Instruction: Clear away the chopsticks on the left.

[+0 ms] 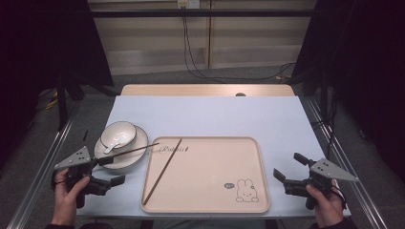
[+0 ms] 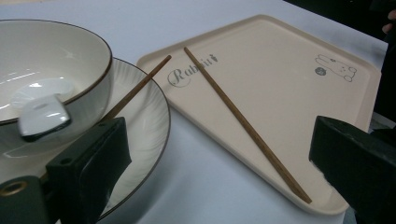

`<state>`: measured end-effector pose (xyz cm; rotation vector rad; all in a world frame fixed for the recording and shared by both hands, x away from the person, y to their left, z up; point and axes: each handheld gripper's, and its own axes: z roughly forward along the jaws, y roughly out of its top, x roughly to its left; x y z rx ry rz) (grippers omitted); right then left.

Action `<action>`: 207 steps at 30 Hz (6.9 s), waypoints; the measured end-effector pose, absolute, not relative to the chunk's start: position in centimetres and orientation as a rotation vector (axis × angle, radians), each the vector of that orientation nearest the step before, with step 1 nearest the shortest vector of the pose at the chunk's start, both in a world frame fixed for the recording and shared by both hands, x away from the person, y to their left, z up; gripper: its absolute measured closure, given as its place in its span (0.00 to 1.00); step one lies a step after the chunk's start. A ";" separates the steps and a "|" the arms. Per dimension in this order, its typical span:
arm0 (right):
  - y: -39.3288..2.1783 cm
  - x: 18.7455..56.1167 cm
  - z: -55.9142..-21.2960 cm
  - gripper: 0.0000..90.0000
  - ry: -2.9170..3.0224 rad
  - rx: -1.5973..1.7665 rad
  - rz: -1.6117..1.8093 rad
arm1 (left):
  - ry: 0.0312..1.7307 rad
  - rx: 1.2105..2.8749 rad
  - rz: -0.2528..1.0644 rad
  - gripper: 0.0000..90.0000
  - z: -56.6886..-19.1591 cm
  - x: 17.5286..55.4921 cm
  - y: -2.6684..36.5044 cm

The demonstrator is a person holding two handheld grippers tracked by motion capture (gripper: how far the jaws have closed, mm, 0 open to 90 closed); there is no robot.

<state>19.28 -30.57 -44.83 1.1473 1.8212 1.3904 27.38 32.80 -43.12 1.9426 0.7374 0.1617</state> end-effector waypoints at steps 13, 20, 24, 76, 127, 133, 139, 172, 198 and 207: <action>-30.6 19.3 -44.9 0.04 1.818 1.156 1.387 | 0.813 1.985 0.247 0.16 -43.5 28.9 36.5; -30.6 19.4 -44.9 0.04 1.818 1.156 1.387 | 0.814 2.034 0.312 0.35 -43.3 30.5 38.2; -30.6 19.4 -44.9 0.04 1.818 1.154 1.386 | 0.817 2.102 0.323 0.51 -43.7 31.5 38.0; -30.6 19.4 -44.9 0.04 1.818 1.158 1.390 | 0.773 2.163 0.112 0.94 -43.4 32.2 33.8; -30.6 19.2 -44.8 0.04 1.823 1.155 1.393 | 0.828 2.043 0.105 0.94 -40.6 27.7 24.4; -30.6 19.2 -44.8 0.04 1.819 1.154 1.392 | 0.858 2.035 0.132 0.94 -40.8 27.1 22.6; -30.6 19.2 -44.8 0.04 1.822 1.152 1.393 | 0.881 2.024 0.129 0.94 -41.0 27.3 21.2; -30.7 19.3 -44.9 0.04 1.831 1.156 1.401 | 1.258 2.079 0.173 0.94 -45.5 26.9 17.7; -30.5 19.4 -45.0 0.04 1.849 1.146 1.385 | 1.272 2.101 0.160 0.91 -46.4 26.9 17.2; -30.5 19.4 -45.0 0.04 1.845 1.152 1.392 | 1.212 2.078 0.121 0.77 -46.2 26.9 17.2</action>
